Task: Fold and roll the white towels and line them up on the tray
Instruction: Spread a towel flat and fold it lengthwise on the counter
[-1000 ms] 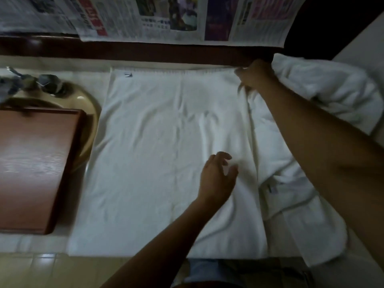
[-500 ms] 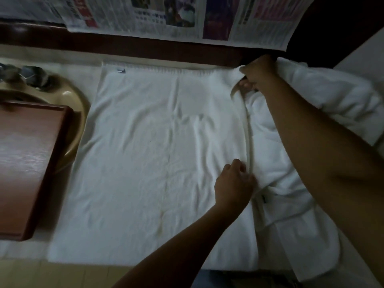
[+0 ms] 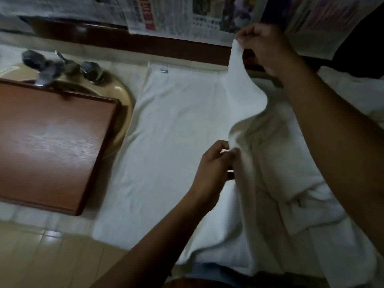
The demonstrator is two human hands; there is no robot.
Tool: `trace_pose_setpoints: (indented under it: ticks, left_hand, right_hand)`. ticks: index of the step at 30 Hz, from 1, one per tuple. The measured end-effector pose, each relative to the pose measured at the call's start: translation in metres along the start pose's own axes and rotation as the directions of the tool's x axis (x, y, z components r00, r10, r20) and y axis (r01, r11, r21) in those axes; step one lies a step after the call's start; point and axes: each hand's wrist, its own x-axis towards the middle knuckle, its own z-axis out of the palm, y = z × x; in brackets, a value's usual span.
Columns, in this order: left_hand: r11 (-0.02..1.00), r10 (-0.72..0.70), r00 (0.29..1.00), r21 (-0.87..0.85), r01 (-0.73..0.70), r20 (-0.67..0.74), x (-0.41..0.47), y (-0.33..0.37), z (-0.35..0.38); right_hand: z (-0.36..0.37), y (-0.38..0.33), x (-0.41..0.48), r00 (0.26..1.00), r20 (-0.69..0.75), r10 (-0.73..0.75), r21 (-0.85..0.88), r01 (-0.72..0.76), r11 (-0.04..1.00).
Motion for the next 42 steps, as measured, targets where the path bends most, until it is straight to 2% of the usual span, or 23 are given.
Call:
trace_pose_setpoints:
  ticks: [2,5,7,10,12,14,15,17,20,22,25,27,30,33,42]
  left_hand:
    - [0.999,0.037,0.997,-0.032,-0.039,-0.061,-0.008,0.014,-0.036]
    - [0.996,0.076,0.979,-0.033,-0.084,-0.187,-0.014,0.026,-0.087]
    - [0.993,0.095,0.962,-0.037,-0.108,-0.257,-0.015,0.03,-0.119]
    - [0.996,0.079,0.91,0.001,-0.086,-0.406,-0.008,0.024,-0.167]
    - [1.0,0.019,0.853,0.012,-0.015,-0.522,0.0,0.009,-0.196]
    - [0.996,-0.076,0.783,-0.01,0.09,-0.617,0.006,-0.006,-0.216]
    - [0.99,-0.12,0.768,-0.021,0.137,-0.63,0.007,-0.008,-0.221]
    - [0.984,-0.144,0.804,0.001,0.177,-0.578,0.007,-0.002,-0.221]
    - [0.996,-0.073,0.882,0.019,0.092,-0.465,0.004,0.009,-0.221]
    - [0.995,-0.009,0.851,0.078,0.059,-0.526,0.011,0.002,-0.232]
    - [0.964,0.089,0.756,0.246,0.098,-0.649,0.022,-0.011,-0.246]
    - [0.949,0.166,0.741,0.308,0.058,-0.65,0.026,-0.01,-0.243]
    - [0.925,0.246,0.721,0.378,0.024,-0.648,0.028,-0.007,-0.237]
    - [0.914,0.237,0.692,0.398,0.08,-0.682,0.031,-0.017,-0.244]
    - [0.892,0.182,0.746,0.427,0.149,-0.64,0.035,-0.022,-0.257]
  right_hand:
    - [0.031,-0.013,0.006,0.998,0.06,0.022,0.043,-0.024,0.999]
    - [0.083,-0.028,0.022,0.99,0.144,0.0,-0.049,0.007,0.999]
    - [0.116,-0.032,0.036,0.994,0.105,-0.029,-0.127,0.043,0.991]
    - [0.168,-0.028,0.058,0.996,-0.044,-0.077,-0.163,0.069,0.984]
    - [0.199,-0.013,0.07,0.993,-0.102,-0.061,-0.217,0.038,0.976]
    - [0.226,0.007,0.079,0.994,-0.095,-0.054,-0.302,0.023,0.953]
    - [0.236,0.016,0.083,0.995,-0.088,-0.056,-0.338,0.023,0.941]
    - [0.25,0.027,0.09,0.992,-0.107,-0.07,-0.416,0.019,0.909]
    - [0.263,0.029,0.098,0.987,-0.117,-0.107,-0.505,0.033,0.862]
    - [0.269,0.029,0.1,0.982,-0.113,-0.151,-0.584,0.057,0.81]
    - [0.277,0.034,0.104,0.975,-0.084,-0.204,-0.68,0.093,0.727]
    - [0.282,0.039,0.104,0.971,-0.082,-0.225,-0.674,0.112,0.73]
    - [0.291,0.047,0.103,0.967,-0.135,-0.217,-0.591,0.098,0.801]
    - [0.301,0.051,0.103,0.962,-0.168,-0.217,-0.59,0.079,0.804]
    - [0.317,0.055,0.105,0.989,-0.124,-0.08,-0.75,-0.041,0.66]
